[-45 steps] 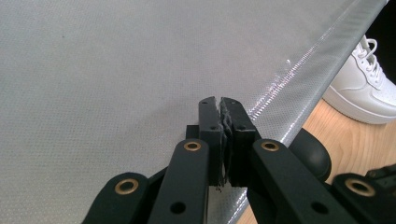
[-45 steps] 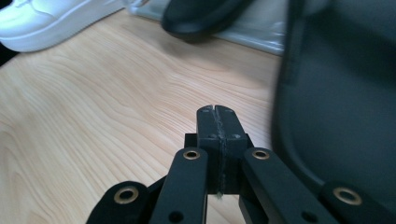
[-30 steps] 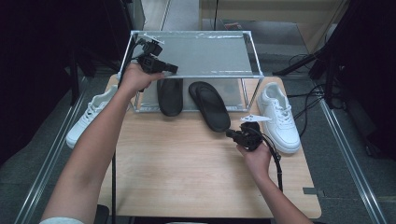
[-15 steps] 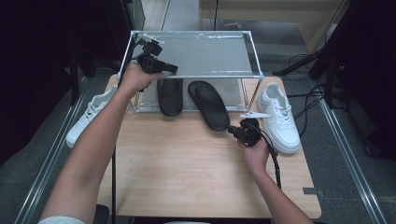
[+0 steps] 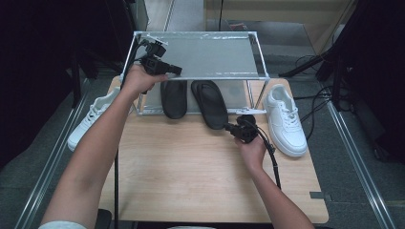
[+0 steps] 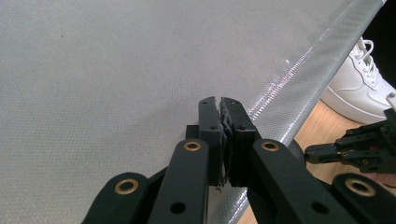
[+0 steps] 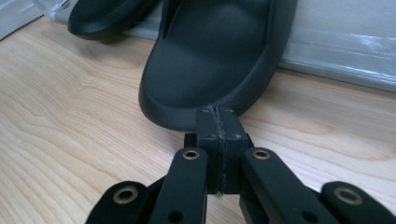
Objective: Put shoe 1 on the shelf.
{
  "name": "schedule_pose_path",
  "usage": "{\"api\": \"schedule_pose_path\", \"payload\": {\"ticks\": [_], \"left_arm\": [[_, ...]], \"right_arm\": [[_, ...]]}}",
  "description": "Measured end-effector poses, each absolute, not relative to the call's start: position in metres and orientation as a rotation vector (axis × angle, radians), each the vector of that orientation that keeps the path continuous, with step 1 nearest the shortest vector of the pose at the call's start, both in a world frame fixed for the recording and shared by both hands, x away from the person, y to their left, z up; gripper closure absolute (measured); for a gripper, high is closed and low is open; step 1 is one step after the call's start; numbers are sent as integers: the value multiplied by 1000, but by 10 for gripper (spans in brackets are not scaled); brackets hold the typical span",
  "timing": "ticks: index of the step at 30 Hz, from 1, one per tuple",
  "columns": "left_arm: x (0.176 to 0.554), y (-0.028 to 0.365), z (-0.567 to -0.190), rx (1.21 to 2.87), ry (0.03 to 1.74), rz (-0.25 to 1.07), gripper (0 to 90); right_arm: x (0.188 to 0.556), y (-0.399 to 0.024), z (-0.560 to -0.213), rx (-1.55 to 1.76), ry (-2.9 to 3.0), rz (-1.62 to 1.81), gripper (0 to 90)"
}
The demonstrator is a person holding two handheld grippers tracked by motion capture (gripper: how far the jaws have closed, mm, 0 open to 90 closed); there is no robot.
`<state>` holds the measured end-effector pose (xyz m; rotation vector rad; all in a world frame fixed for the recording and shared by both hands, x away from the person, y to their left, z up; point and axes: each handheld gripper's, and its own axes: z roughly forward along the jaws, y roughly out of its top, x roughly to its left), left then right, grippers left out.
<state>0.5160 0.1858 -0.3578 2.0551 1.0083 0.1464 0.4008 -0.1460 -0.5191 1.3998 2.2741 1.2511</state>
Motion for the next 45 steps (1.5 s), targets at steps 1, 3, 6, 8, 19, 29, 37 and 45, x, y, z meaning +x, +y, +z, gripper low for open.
{"api": "schedule_pose_path", "payload": {"ticks": [1, 3, 6, 8, 19, 29, 37, 45], "left_arm": [[516, 186, -358, 2055, 1008, 146, 878], [516, 186, -358, 2055, 1007, 146, 878], [516, 186, -358, 2054, 1009, 147, 878], [516, 186, -358, 2053, 1008, 147, 878], [516, 186, -358, 2054, 1005, 146, 877], [516, 186, -358, 2057, 1002, 151, 875], [515, 185, -357, 2051, 1016, 148, 872], [513, 188, -351, 2031, 1052, 135, 819]], "right_arm": [[402, -144, -519, 1405, 2278, 1251, 900], [404, -141, -519, 1400, 2277, 1255, 900], [409, -136, -519, 1399, 2286, 1240, 900], [412, -132, -519, 1397, 2287, 1232, 900], [431, -103, -520, 1380, 2313, 1232, 900], [443, -79, -518, 1374, 2340, 1224, 900], [446, -70, -519, 1392, 2359, 1249, 900], [419, -85, -504, 1309, 2386, 1324, 880]]}}
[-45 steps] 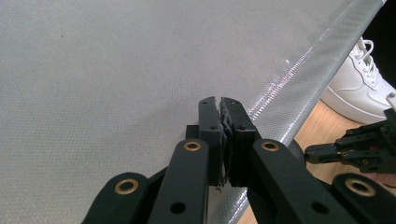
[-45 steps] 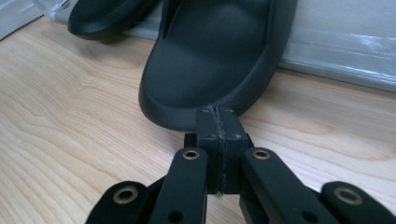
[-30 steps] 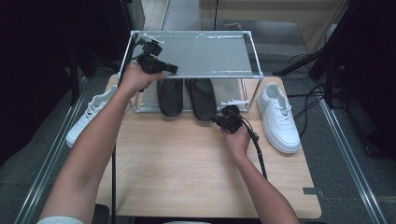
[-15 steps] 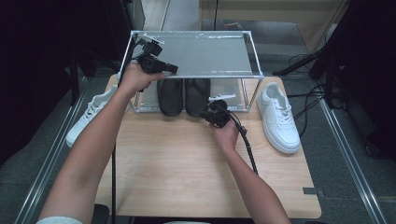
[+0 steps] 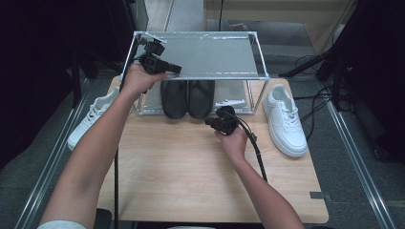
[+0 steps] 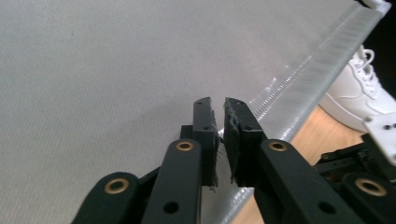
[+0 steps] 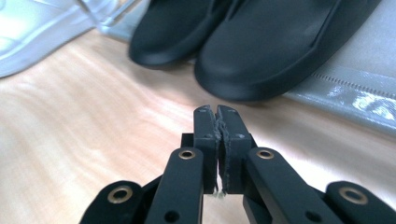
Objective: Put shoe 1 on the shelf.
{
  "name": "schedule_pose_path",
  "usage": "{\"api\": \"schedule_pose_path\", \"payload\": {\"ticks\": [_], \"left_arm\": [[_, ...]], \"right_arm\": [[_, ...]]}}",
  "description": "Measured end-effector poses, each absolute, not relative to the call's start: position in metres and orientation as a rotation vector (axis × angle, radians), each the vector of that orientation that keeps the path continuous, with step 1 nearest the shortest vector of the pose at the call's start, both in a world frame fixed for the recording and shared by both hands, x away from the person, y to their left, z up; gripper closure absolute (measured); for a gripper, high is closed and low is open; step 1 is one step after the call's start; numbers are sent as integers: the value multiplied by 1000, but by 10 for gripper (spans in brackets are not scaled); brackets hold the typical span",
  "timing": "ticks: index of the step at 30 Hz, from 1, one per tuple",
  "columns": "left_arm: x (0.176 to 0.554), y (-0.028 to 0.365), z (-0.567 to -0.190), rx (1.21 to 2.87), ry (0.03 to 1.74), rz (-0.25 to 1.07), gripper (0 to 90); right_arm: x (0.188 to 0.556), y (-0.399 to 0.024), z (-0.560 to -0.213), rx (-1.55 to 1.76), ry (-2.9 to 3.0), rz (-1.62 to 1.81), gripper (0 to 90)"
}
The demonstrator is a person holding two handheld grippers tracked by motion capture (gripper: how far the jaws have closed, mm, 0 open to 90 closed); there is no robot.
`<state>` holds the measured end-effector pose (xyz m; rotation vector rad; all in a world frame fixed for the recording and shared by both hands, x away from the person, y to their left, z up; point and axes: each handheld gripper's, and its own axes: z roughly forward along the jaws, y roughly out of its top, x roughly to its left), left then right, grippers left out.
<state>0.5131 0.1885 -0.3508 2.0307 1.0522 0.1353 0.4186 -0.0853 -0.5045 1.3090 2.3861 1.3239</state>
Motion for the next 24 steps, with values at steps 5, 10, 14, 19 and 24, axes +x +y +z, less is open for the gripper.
{"api": "schedule_pose_path", "payload": {"ticks": [5, 10, 14, 19, 24], "left_arm": [[500, 196, -338, 2021, 1008, 110, 705], [484, 203, -330, 2022, 986, 104, 624], [467, 211, -330, 2022, 982, 115, 568], [447, 217, -339, 2047, 974, 136, 532], [428, 221, -347, 2058, 955, 113, 503]], "right_arm": [[397, -98, -493, 1266, 2411, 1369, 829], [377, -109, -483, 1217, 2417, 1427, 754], [365, -118, -480, 1167, 2430, 1481, 712], [352, -130, -477, 1144, 2439, 1500, 666], [340, -141, -472, 1128, 2455, 1492, 612]]}}
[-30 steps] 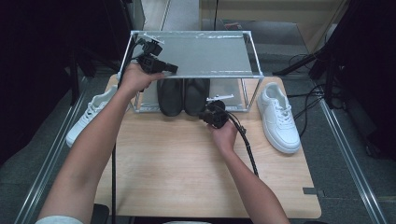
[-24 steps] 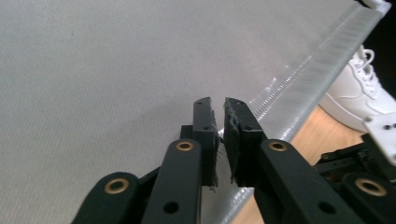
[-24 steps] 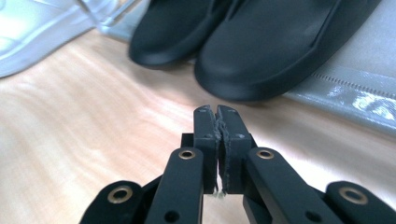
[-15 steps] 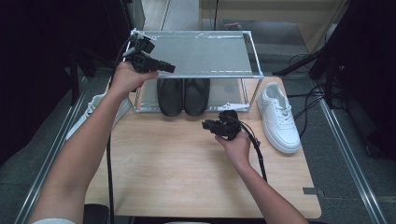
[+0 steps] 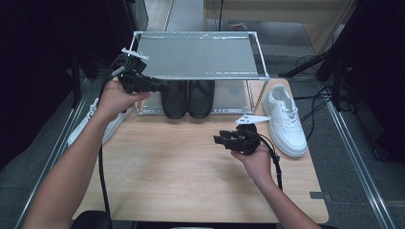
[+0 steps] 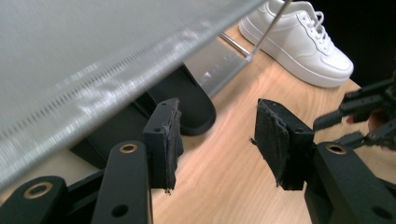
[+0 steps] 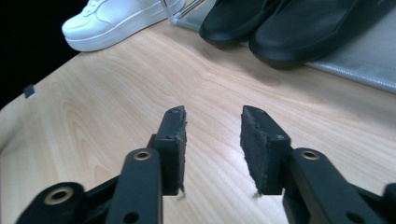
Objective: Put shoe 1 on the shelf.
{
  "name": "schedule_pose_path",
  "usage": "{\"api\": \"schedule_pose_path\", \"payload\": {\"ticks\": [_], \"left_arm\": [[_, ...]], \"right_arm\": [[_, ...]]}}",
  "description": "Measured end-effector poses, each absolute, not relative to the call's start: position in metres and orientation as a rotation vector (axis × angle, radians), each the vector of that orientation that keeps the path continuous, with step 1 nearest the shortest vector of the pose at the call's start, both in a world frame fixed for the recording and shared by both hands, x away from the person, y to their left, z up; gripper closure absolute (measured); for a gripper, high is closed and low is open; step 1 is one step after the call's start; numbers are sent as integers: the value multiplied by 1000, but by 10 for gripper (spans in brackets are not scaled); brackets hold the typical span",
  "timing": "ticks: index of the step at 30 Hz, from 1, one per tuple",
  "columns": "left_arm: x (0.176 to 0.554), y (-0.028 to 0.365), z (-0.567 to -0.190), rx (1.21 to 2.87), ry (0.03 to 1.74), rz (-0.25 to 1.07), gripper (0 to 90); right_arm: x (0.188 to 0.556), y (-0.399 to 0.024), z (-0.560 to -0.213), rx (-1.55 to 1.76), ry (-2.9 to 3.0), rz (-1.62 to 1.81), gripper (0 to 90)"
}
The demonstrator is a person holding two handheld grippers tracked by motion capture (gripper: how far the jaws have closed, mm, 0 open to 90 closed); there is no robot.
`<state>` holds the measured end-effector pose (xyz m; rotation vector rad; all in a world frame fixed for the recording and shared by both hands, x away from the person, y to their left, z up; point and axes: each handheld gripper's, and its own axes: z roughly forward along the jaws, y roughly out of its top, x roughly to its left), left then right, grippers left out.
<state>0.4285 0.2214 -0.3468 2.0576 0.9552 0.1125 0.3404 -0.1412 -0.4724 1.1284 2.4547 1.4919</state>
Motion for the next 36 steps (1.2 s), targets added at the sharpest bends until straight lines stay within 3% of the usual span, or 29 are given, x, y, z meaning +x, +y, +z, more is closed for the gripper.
{"api": "schedule_pose_path", "payload": {"ticks": [24, 36], "left_arm": [[366, 258, -411, 2028, 1031, 97, 493], [346, 295, -433, 2020, 1098, 142, 484]], "right_arm": [[317, -167, -480, 1105, 2479, 1523, 564], [320, -171, -484, 1123, 2463, 1542, 566]]}}
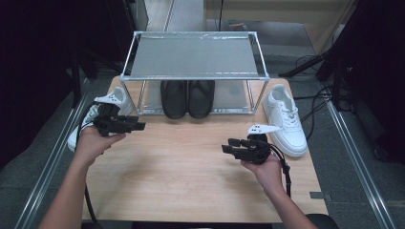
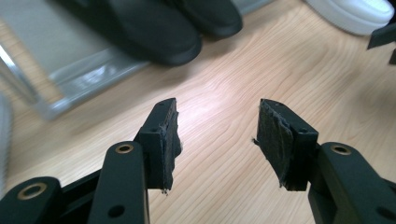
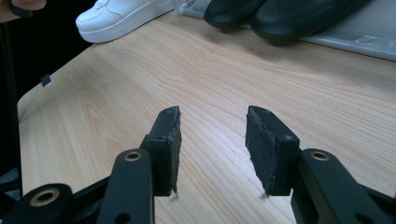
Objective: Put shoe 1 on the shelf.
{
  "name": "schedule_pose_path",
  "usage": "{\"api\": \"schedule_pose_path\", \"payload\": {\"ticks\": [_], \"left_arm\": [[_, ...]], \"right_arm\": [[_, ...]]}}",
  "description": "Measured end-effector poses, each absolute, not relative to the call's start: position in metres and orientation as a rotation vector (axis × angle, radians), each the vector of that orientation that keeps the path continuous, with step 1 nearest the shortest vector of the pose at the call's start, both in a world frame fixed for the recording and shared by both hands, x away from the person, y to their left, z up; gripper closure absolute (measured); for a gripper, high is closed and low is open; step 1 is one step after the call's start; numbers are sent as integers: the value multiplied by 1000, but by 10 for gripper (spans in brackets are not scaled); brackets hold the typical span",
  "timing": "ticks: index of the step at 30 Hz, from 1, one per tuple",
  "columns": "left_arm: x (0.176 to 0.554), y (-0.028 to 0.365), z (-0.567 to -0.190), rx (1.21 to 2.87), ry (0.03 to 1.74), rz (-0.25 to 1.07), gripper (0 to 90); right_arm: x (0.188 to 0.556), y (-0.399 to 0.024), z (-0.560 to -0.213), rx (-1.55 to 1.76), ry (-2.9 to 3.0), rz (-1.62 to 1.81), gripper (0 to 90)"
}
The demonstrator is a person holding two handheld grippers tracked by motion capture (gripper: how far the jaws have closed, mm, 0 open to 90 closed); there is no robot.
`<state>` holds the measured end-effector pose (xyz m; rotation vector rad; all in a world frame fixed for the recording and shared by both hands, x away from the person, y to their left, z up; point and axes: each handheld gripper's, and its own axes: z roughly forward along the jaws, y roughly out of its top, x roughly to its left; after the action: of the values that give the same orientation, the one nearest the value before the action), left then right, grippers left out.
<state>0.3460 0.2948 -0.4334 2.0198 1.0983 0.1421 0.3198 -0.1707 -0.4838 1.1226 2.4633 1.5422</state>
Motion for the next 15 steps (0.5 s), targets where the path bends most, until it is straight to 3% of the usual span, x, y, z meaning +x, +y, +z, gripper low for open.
{"api": "schedule_pose_path", "payload": {"ticks": [15], "left_arm": [[350, 348, -439, 1941, 1208, 178, 492]], "right_arm": [[318, -168, -482, 1092, 2480, 1535, 565]]}}
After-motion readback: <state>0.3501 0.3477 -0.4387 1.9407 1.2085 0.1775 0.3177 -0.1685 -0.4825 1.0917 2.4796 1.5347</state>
